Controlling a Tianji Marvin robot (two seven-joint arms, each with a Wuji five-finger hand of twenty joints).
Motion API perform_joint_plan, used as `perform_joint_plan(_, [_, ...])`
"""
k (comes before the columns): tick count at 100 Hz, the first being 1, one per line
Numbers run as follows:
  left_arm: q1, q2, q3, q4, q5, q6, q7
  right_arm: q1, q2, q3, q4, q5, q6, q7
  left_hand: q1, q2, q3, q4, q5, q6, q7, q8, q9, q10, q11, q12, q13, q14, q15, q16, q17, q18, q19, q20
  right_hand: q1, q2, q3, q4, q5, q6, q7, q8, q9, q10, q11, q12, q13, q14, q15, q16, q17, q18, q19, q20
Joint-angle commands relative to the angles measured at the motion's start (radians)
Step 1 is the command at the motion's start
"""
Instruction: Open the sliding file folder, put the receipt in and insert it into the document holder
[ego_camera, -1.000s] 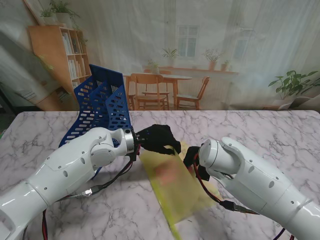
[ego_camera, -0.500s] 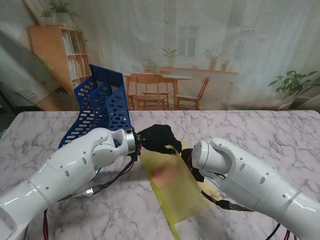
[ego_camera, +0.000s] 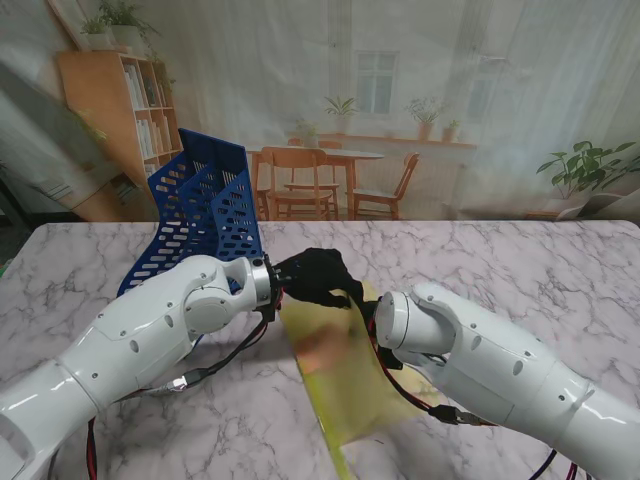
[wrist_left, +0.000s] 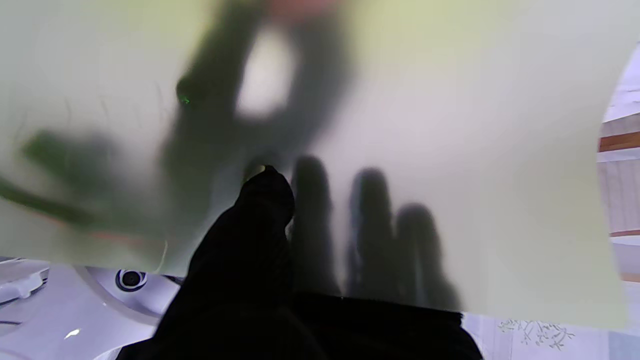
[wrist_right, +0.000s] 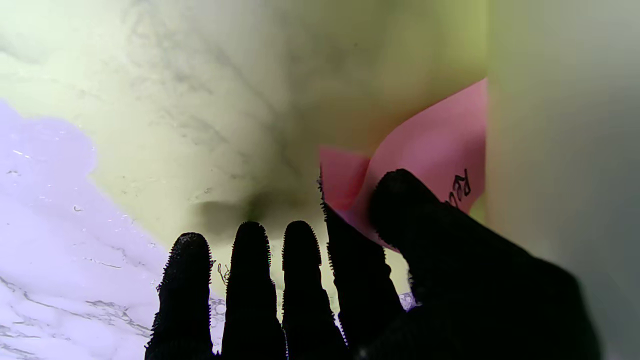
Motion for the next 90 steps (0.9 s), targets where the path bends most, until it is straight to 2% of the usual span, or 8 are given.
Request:
perform_joint_plan(1, [-0.008, -0.004, 0.005, 0.004, -0.002, 0.0, -0.011, -0.023, 0.004, 0.003, 0.005, -0.016, -0.008, 0.009, 0.081, 0.128, 0.053, 0.008, 0.044, -0.05, 0.201, 0.075, -0.027, -0.004, 0.014, -0.002, -0.013, 0.013, 0.007, -0.003, -0.017, -0.051, 0.009, 0.01, -0.029, 0.028, 0.001, 0.016, -0.068, -0.007, -0.144, -0.064, -0.044, -0.007, -0.014, -0.008, -0.019, -0.013, -0.036, -0.025, -0.017, -0.012, -0.009, -0.016])
perform_joint_plan(4, [-0.009, -0.004, 0.007, 0.005, -0.003, -0.001, -0.011, -0.03, 0.007, 0.013, 0.002, -0.022, -0.014, 0.014, 0.081, 0.129, 0.053, 0.009, 0.043, -0.05, 0.201, 0.075, -0.027, -0.005, 0.014, -0.003, -0.014, 0.013, 0.007, -0.003, -0.018, -0.051, 0.008, 0.01, -0.079, 0.039, 0.016, 0.058, -0.094, 0.001, -0.262, -0.07, -0.065, -0.006, -0.023, -0.015, -0.028, -0.011, -0.043, -0.026, -0.02, -0.012, -0.011, -0.016])
perform_joint_plan(8, [-0.01, -0.004, 0.008, 0.007, -0.002, -0.003, -0.011, -0.04, 0.011, 0.027, -0.005, -0.033, -0.018, 0.019, 0.081, 0.129, 0.053, 0.008, 0.042, -0.049, 0.201, 0.075, -0.028, -0.006, 0.014, -0.003, -0.014, 0.011, 0.007, -0.003, -0.018, -0.052, 0.008, 0.01, -0.132, 0.042, 0.025, 0.115, -0.126, 0.011, -0.386, 0.003, -0.093, -0.007, -0.037, -0.024, -0.038, -0.009, -0.05, -0.024, -0.024, -0.012, -0.014, -0.016])
perform_joint_plan(20, [-0.011, -0.004, 0.01, 0.008, -0.002, -0.009, -0.011, -0.068, 0.024, 0.067, -0.022, -0.076, -0.048, 0.044, 0.081, 0.129, 0.053, 0.008, 0.043, -0.05, 0.201, 0.075, -0.027, -0.006, 0.014, -0.002, -0.013, 0.013, 0.007, -0.003, -0.017, -0.051, 0.009, 0.01, -0.3, -0.016, -0.037, 0.114, -0.295, 0.017, -0.506, -0.023, -0.108, -0.009, -0.13, -0.067, -0.06, -0.004, -0.083, -0.031, -0.042, -0.004, -0.034, -0.017])
perform_joint_plan(34, [-0.012, -0.004, 0.009, 0.008, 0.001, -0.012, -0.009, -0.072, 0.038, 0.08, -0.032, -0.1, -0.067, 0.081, 0.081, 0.129, 0.052, 0.008, 0.042, -0.05, 0.201, 0.076, -0.027, -0.004, 0.014, -0.002, -0.013, 0.012, 0.007, -0.003, -0.018, -0.052, 0.008, 0.01, -0.397, -0.084, -0.086, 0.096, -0.39, 0.046, -0.543, -0.05, -0.106, -0.002, -0.224, -0.1, -0.068, -0.001, -0.112, -0.032, -0.046, 0.0, -0.049, -0.01])
perform_joint_plan(59, [-0.009, -0.003, 0.006, 0.007, 0.005, -0.014, -0.007, -0.142, 0.047, 0.177, -0.058, -0.203, -0.123, 0.109, 0.081, 0.129, 0.053, 0.009, 0.043, -0.05, 0.202, 0.076, -0.027, -0.004, 0.014, -0.002, -0.014, 0.012, 0.007, -0.003, -0.018, -0.053, 0.008, 0.01, -0.379, -0.13, -0.212, 0.08, -0.421, 0.05, -0.55, -0.087, -0.102, 0.001, -0.285, -0.117, -0.071, 0.005, -0.13, -0.032, -0.043, 0.002, -0.055, 0.003])
perform_joint_plan(72, [-0.007, -0.002, 0.001, 0.005, 0.007, -0.015, -0.008, -0.211, 0.048, 0.273, -0.089, -0.297, -0.168, 0.125, 0.081, 0.129, 0.053, 0.009, 0.043, -0.05, 0.202, 0.076, -0.027, -0.005, 0.015, -0.002, -0.013, 0.013, 0.007, -0.003, -0.017, -0.052, 0.009, 0.01, -0.376, -0.136, -0.235, 0.082, -0.424, 0.047, -0.548, -0.09, -0.102, -0.002, -0.29, -0.118, -0.069, 0.005, -0.135, -0.033, -0.041, 0.002, -0.055, 0.005])
perform_joint_plan(90, [-0.008, -0.003, 0.003, 0.006, 0.011, -0.015, -0.002, -0.3, 0.039, 0.406, -0.133, -0.336, -0.208, 0.114, 0.081, 0.129, 0.053, 0.009, 0.043, -0.05, 0.201, 0.076, -0.027, -0.005, 0.015, -0.002, -0.012, 0.011, 0.008, -0.003, -0.017, -0.052, 0.009, 0.01, -0.358, -0.115, -0.222, 0.093, -0.411, 0.038, -0.537, -0.091, -0.1, -0.002, -0.282, -0.113, -0.062, 0.004, -0.137, -0.032, -0.034, 0.003, -0.053, 0.009])
